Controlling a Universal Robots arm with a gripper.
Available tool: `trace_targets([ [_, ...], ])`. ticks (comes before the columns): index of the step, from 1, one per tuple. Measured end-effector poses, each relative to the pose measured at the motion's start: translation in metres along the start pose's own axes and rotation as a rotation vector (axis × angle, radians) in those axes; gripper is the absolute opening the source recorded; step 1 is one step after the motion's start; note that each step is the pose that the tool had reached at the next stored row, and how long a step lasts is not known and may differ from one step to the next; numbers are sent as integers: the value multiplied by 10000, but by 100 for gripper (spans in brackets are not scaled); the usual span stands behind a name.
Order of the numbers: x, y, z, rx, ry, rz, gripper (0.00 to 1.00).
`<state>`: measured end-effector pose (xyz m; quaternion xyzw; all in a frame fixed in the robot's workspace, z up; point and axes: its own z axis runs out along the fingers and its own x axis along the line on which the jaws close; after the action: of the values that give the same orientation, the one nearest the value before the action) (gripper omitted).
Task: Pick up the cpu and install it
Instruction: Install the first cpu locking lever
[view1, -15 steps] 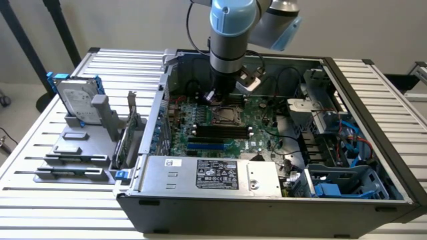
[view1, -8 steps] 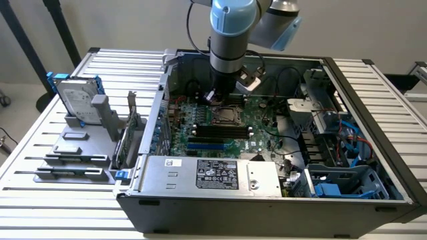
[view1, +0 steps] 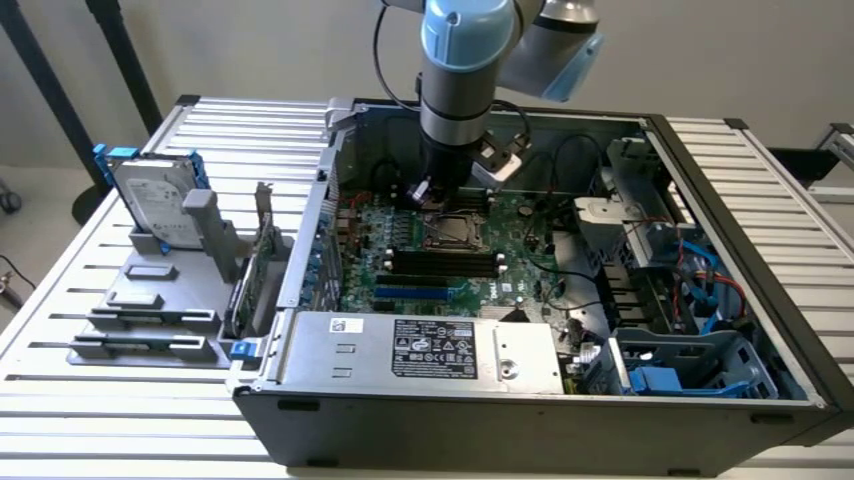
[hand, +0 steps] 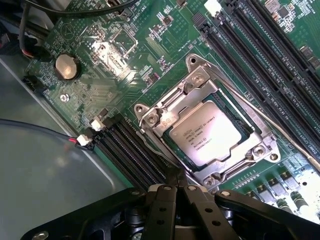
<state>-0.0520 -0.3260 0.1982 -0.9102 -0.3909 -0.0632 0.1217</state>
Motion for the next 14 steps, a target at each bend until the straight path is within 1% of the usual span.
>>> trace_targets([
  [7, 16, 8, 2, 16, -13, 6, 11],
  [14, 54, 50, 6, 22, -19, 9, 11],
])
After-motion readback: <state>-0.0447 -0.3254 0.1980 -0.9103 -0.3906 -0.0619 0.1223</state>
